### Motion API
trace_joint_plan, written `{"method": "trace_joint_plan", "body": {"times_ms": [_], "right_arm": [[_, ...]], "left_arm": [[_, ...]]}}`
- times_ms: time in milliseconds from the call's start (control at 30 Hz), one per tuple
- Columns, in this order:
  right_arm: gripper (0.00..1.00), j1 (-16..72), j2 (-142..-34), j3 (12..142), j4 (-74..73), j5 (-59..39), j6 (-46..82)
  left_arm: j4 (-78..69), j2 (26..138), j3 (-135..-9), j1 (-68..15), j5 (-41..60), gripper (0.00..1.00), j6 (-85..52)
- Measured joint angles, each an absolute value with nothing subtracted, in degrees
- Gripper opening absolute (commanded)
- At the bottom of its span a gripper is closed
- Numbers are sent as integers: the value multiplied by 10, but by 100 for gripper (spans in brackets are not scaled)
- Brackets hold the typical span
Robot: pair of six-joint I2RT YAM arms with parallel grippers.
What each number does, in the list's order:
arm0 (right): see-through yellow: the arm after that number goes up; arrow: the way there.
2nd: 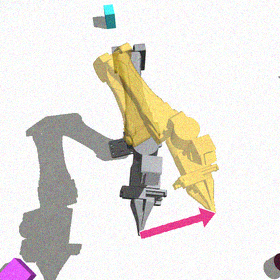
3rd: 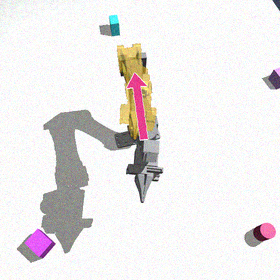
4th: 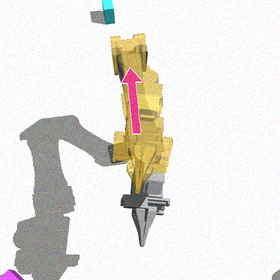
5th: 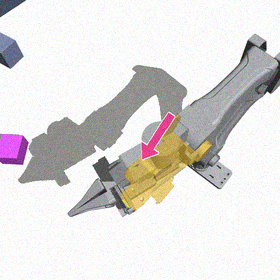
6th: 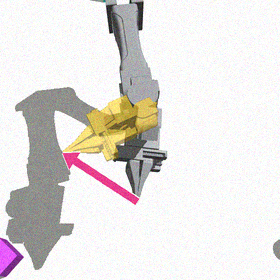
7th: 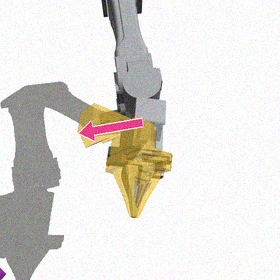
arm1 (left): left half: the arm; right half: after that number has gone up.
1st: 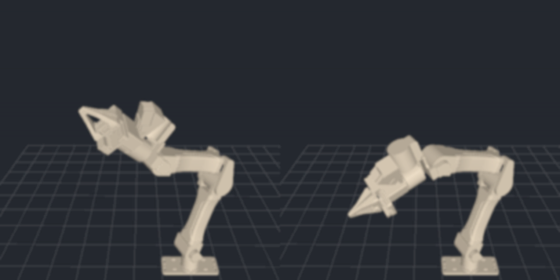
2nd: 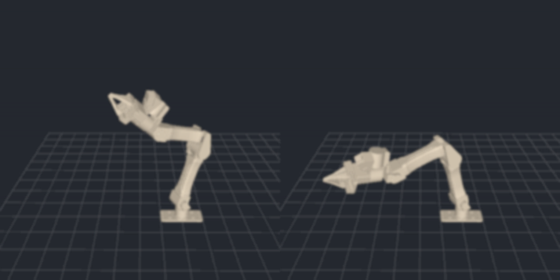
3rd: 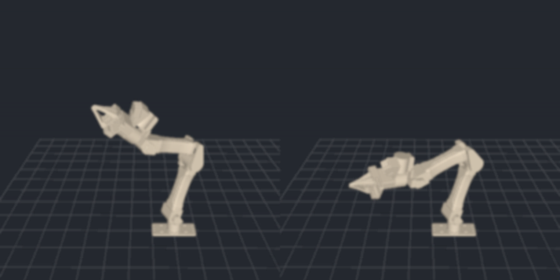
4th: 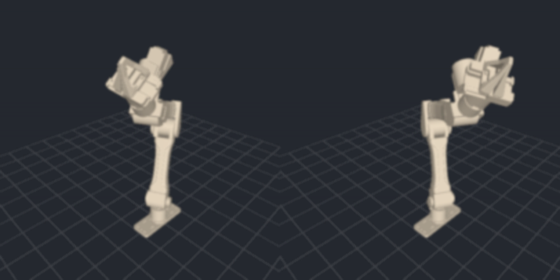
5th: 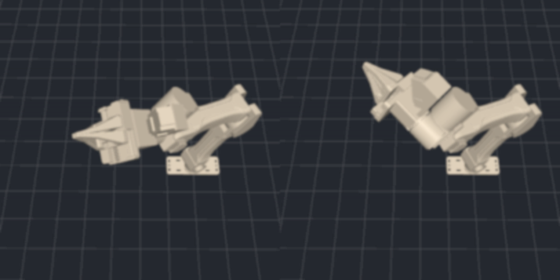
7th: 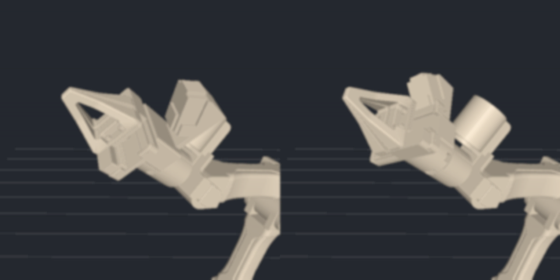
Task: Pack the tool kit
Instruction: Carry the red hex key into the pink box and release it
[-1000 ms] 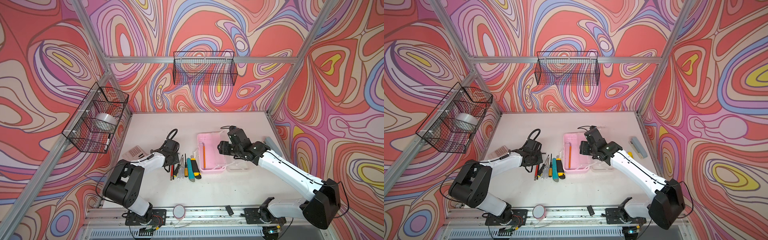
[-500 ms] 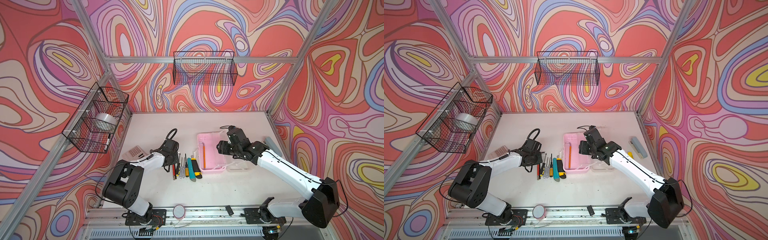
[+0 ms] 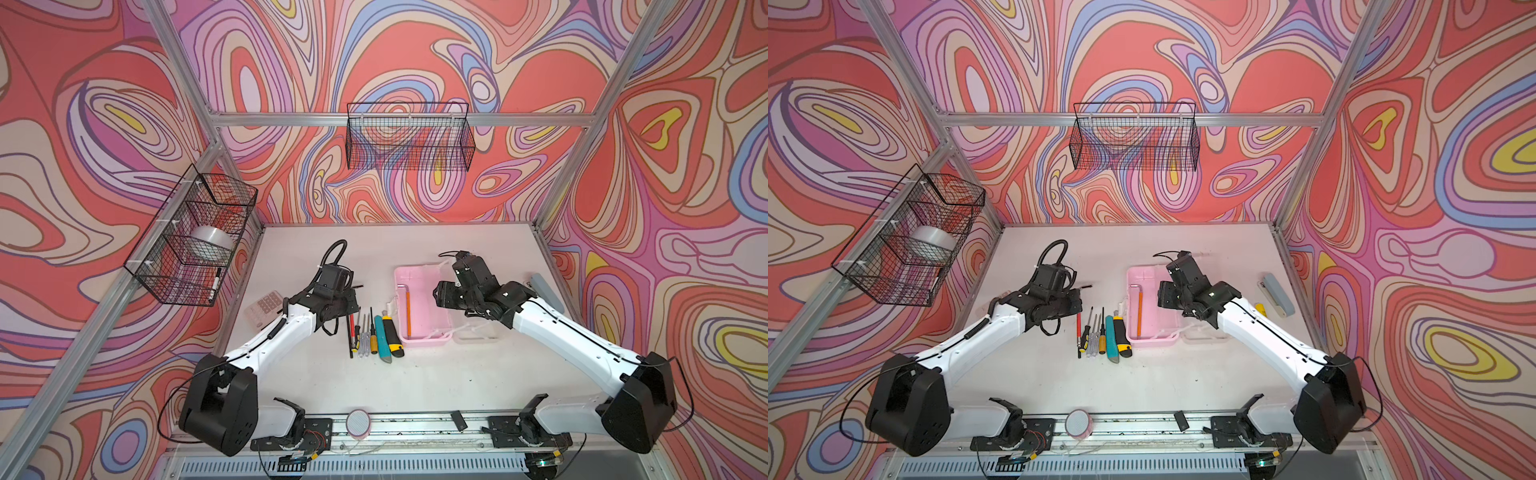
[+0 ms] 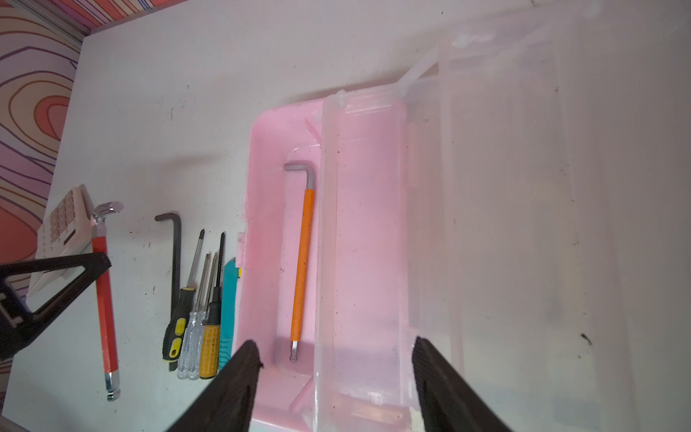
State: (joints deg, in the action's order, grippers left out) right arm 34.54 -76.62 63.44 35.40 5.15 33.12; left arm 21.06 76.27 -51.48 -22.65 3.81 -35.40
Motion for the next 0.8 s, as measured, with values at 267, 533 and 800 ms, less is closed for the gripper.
{"method": "trace_joint_plan", "body": {"times_ms": [267,533,800], "right_arm": [[68,345,-765,648,354,56,326],[69,345,-736,648,363,72,322],[69,345,-724,643,372,92,313]], "left_arm": [[163,825,-613,-347,54,0,-412],[106,952,-662,-384,64,0,-462],[99,1041,-713,-398,71,0,-485]]}}
